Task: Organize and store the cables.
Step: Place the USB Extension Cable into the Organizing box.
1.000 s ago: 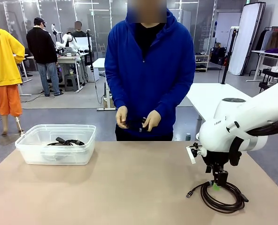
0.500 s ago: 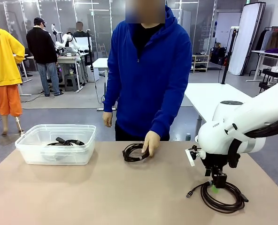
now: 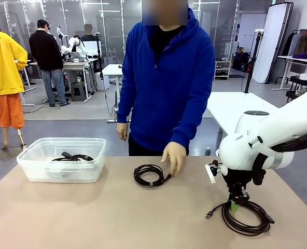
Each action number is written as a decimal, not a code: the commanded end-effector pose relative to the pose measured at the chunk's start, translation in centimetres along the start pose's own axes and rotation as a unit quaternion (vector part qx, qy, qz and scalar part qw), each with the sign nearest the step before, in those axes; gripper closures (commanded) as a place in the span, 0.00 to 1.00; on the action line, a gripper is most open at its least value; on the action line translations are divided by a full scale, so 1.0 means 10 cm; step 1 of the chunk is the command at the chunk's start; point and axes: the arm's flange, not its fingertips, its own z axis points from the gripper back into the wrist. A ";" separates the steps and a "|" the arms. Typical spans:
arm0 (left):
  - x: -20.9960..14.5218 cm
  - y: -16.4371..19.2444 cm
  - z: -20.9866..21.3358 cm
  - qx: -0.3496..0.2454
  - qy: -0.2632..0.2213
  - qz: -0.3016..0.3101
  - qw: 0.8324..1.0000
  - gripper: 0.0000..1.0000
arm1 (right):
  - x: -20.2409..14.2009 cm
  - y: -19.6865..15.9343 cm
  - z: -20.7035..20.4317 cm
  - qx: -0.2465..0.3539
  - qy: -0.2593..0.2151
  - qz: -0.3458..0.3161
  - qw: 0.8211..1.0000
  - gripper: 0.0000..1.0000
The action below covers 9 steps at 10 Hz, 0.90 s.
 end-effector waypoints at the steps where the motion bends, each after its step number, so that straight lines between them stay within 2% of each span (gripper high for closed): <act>1: 0.00 0.01 0.02 -0.004 0.000 -0.003 1.000 0.00 | -0.02 -0.02 -0.02 -0.006 -0.003 0.009 1.000 1.00; 5: 0.00 0.01 0.02 -0.004 0.000 -0.003 1.000 0.00 | -0.03 -0.03 0.08 -0.006 -0.006 0.007 1.000 1.00; 7: 0.00 0.01 0.02 -0.004 0.000 -0.003 1.000 0.00 | 0.01 -0.04 0.30 -0.015 -0.024 -0.017 0.999 1.00; 9: 0.00 0.01 0.02 -0.004 0.000 -0.003 1.000 0.00 | 0.04 -0.04 0.65 0.011 -0.020 -0.051 0.998 1.00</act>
